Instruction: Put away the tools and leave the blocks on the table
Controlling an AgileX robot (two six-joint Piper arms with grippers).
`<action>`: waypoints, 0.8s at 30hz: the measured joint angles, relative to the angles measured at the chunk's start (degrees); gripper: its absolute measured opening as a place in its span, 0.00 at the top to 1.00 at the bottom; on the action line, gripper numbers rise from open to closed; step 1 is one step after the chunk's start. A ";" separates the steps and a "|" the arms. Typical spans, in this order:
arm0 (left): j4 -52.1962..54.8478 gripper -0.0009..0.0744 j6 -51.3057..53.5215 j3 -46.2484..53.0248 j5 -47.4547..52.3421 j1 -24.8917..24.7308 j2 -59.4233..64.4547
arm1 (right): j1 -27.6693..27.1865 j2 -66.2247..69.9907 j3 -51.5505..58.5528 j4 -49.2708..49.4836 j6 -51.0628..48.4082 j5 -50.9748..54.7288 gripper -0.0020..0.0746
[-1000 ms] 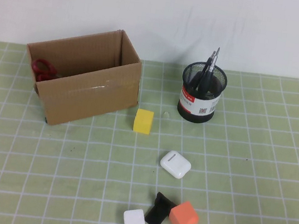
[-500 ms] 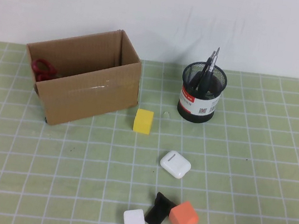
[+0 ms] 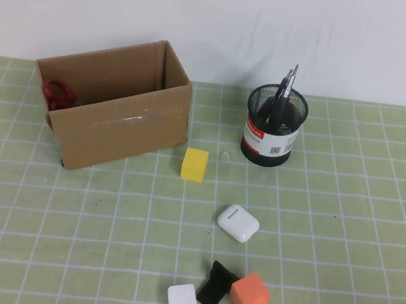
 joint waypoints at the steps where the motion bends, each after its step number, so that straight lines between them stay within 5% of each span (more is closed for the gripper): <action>1: -0.56 0.99 0.04 0.94 0.39 0.80 -1.24 | 0.00 0.00 0.00 0.00 0.00 0.00 0.99; 12: -3.07 0.99 0.13 14.70 -1.04 10.98 -16.24 | 0.00 0.00 0.00 0.00 0.00 0.00 0.99; 24: -4.68 0.99 0.92 21.98 1.82 11.59 -23.77 | 0.00 0.00 0.00 0.00 0.00 0.00 0.99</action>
